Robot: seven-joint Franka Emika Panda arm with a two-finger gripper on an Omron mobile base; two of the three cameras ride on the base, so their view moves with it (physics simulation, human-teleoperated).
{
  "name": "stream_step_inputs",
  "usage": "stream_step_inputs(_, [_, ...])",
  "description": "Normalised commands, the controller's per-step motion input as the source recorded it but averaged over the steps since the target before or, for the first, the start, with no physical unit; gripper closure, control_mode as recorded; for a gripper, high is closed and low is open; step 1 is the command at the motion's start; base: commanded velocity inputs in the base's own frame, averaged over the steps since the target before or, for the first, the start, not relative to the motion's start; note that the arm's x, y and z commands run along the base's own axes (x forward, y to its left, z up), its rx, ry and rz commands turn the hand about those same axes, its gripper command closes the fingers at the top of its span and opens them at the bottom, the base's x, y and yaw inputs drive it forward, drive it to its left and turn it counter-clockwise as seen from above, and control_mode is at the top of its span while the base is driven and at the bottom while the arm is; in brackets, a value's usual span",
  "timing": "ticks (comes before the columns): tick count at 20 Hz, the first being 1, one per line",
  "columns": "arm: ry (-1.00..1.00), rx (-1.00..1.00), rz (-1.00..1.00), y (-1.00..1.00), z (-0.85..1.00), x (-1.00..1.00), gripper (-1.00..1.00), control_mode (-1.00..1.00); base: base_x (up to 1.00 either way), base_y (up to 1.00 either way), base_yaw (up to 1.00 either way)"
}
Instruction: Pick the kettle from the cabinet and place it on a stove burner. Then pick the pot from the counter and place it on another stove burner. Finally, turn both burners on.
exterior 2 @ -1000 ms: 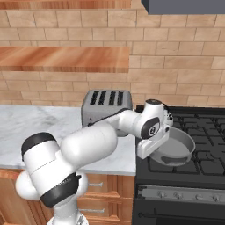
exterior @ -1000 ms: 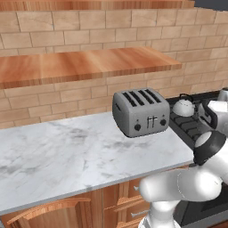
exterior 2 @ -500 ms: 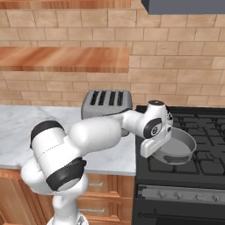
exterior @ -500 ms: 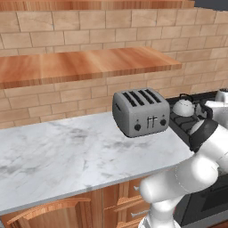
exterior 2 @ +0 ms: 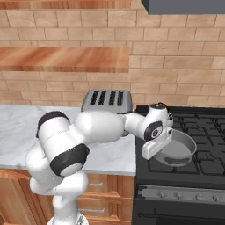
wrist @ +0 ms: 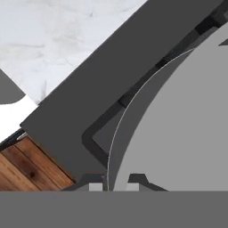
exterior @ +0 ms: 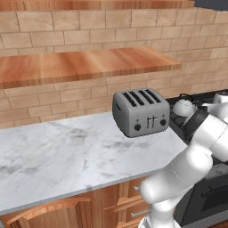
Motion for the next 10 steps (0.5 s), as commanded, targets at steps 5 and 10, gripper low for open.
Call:
stream_step_inputs(5, [0.0,0.0,0.0,-0.1,-0.25,0.2,1.0,-1.0,0.0,0.0,0.0])
stream_step_inputs(10, [0.0,0.0,0.0,-0.15,-0.17,0.19,1.0,-1.0,0.0,0.0,0.0])
